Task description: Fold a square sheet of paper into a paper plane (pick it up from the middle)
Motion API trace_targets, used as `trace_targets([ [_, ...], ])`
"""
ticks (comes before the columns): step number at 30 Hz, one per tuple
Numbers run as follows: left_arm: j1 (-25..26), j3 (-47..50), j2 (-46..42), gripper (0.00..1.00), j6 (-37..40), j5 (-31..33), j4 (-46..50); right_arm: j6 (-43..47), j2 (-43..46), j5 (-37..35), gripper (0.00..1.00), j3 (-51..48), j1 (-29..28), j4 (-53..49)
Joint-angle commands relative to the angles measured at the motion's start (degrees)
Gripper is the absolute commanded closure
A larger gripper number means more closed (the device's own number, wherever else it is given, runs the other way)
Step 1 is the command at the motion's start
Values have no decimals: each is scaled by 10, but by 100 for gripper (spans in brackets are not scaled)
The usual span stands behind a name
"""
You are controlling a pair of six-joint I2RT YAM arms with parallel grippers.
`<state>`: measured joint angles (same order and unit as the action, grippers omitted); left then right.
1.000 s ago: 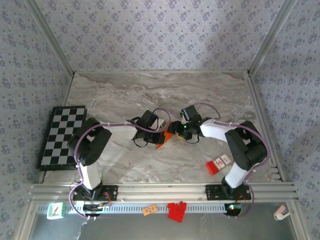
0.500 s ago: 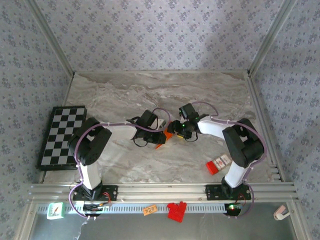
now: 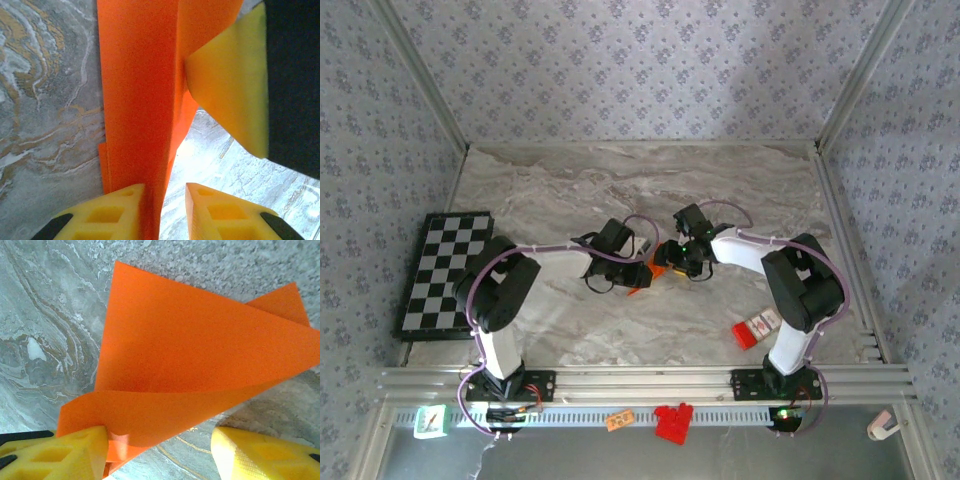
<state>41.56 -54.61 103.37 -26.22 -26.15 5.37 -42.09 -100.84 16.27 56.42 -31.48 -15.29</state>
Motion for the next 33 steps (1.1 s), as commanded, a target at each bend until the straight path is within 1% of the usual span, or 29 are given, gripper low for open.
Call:
trace_targets([
  [1,-5,-18,-20,72,-2,-4,16,16,-41,-15,39,-5,-10,10],
  [12,-5,-22,-19,72,2,0,24,19,-44,-13,39,-3,-12,6],
  [22,-6,-11,-12,92,10,3,14,16,-36,-6,38,-4,-11,10],
  [24,-6,-10,-12,96,14,8,12,12,-22,-3,36,-9,-11,17],
  [27,-6,-7,-14,98,22,20,8,8,8,1,33,-25,-8,37],
  [33,-6,4,-37,100,46,61,4,-7,97,-10,28,-81,11,86],
])
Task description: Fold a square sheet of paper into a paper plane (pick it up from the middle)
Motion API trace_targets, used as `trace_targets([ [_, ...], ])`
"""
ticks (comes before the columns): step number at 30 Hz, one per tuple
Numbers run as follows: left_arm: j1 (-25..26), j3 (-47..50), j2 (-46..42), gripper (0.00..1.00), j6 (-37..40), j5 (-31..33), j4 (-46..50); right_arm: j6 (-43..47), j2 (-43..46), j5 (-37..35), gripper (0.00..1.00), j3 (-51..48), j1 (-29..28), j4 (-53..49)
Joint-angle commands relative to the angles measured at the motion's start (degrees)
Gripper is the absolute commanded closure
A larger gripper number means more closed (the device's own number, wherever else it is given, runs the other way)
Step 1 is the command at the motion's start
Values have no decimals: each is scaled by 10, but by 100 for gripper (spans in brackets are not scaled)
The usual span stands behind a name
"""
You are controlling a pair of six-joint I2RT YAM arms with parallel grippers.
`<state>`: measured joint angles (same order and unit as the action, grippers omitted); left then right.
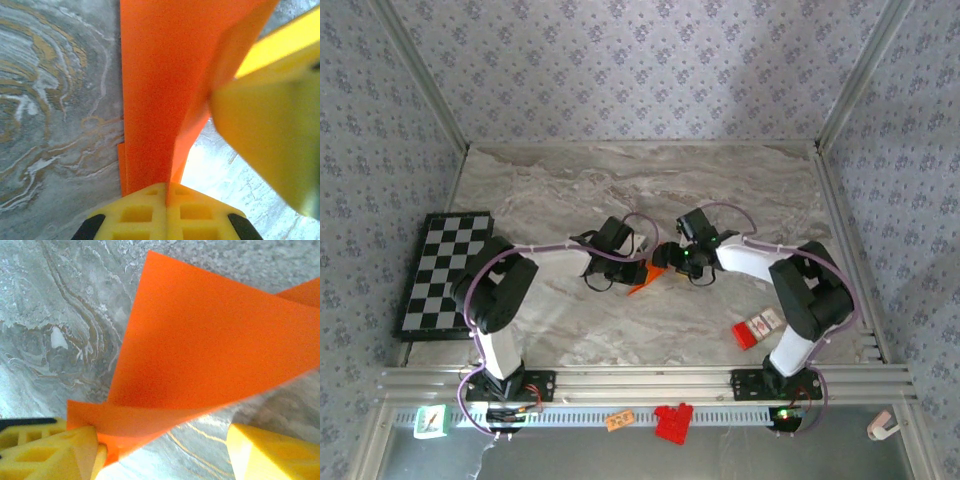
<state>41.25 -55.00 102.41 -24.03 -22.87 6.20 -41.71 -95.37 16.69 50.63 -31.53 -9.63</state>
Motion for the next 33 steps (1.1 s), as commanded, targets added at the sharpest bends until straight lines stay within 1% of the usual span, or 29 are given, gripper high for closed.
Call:
trace_targets([
  [1,-1,10,-32,100,28,38,-5,-13,56,-20,28,-31,16,32],
  [5,12,16,-48,100,47,99,1,-30,107,-63,27,-71,46,28],
  [9,47,12,-53,100,70,192,17,-46,133,-101,27,-95,78,5],
  [16,114,0,-43,100,99,329,33,-58,139,-136,26,-97,103,-38],
  [19,139,-10,-31,100,109,370,45,-66,138,-135,27,-102,109,-38],
  [25,178,-35,3,99,121,420,69,-72,134,-134,27,-106,119,-41],
  [33,207,-59,39,99,133,442,89,-78,125,-131,27,-108,129,-40],
])
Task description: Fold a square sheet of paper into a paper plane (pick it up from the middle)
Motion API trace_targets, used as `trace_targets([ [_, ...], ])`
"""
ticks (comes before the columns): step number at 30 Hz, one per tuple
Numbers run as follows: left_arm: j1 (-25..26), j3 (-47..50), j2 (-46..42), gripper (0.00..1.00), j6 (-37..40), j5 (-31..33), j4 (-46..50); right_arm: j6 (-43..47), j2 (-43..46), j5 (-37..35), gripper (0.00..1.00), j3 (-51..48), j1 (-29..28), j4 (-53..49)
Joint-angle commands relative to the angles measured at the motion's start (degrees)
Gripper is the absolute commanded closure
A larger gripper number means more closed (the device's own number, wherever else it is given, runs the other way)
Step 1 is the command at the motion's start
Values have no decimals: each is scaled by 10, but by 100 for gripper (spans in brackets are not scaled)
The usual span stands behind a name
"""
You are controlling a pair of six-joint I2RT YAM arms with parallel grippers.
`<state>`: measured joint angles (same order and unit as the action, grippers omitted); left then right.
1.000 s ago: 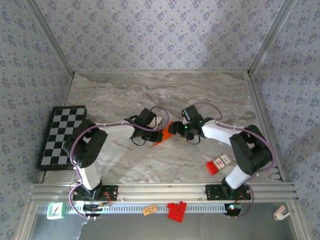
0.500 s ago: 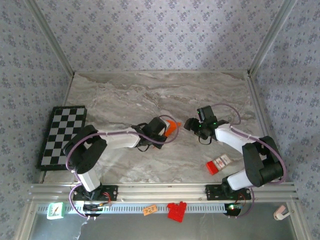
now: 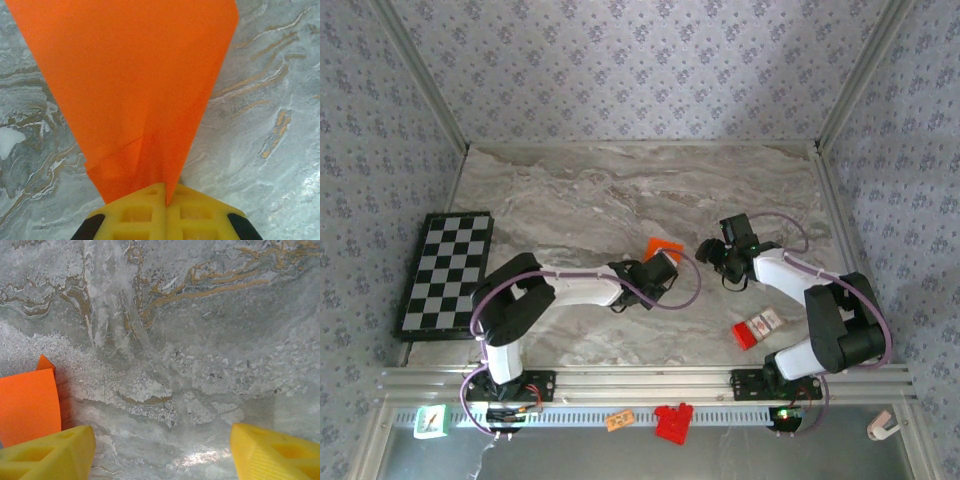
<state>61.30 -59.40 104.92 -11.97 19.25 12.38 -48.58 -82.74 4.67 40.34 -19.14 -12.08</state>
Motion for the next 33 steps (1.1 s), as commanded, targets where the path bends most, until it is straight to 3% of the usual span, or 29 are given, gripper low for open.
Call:
trace_targets([
  [1,7,-17,16,99,13,20,28,-10,-3,-9,27,-5,6,-15],
  [9,4,-17,5,99,12,-24,25,-13,-14,1,27,-3,9,-11],
  [21,-87,52,-59,100,-51,-238,-72,-14,-18,23,27,-9,8,9],
  [33,-179,107,-65,100,-111,-423,-179,20,-18,81,28,-17,-17,86],
])
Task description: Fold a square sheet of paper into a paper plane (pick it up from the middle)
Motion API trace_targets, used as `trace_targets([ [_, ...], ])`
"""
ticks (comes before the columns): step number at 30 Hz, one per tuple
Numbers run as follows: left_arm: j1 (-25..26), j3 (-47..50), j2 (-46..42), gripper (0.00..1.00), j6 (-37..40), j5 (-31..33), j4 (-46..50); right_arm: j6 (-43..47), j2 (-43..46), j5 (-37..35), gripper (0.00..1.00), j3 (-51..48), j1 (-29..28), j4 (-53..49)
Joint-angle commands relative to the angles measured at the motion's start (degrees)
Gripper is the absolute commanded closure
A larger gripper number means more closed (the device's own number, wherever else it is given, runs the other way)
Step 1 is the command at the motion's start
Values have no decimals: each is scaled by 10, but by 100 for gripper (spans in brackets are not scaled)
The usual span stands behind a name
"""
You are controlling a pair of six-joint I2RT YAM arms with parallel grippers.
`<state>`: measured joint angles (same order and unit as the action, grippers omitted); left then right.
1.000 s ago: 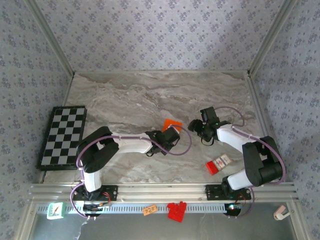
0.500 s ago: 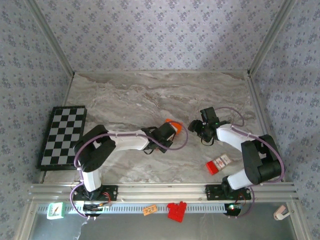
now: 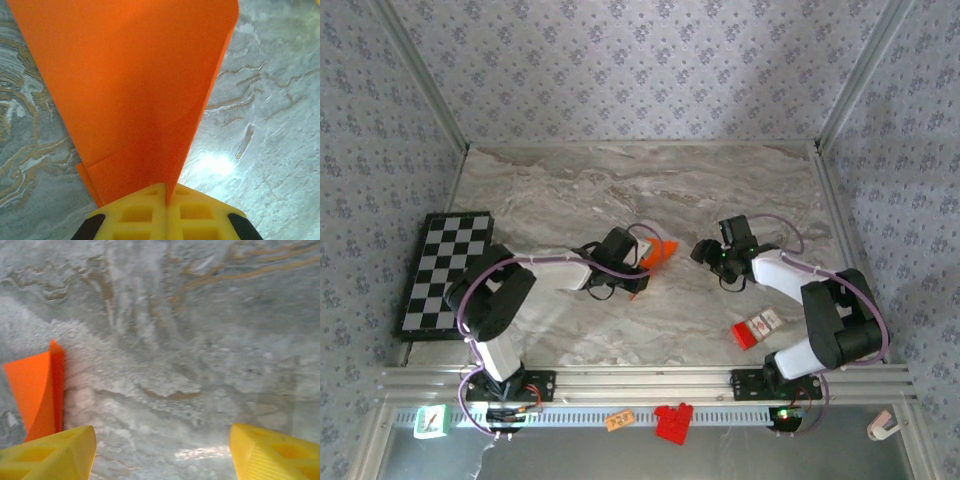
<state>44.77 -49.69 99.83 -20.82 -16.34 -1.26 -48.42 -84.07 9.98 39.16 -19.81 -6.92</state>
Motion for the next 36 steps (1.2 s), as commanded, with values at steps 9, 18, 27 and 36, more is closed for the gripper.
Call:
trace_targets([
  [9,-62,45,3,100,-45,-137,-115,86,-27,60,30,10,-66,82],
  [18,-90,54,29,99,-72,-191,-151,142,-96,68,31,78,-118,62],
  [27,-111,48,50,99,-111,-228,-157,161,-149,81,33,120,-129,58],
  [36,-123,47,73,99,-143,-252,-171,163,-176,95,33,141,-129,61],
])
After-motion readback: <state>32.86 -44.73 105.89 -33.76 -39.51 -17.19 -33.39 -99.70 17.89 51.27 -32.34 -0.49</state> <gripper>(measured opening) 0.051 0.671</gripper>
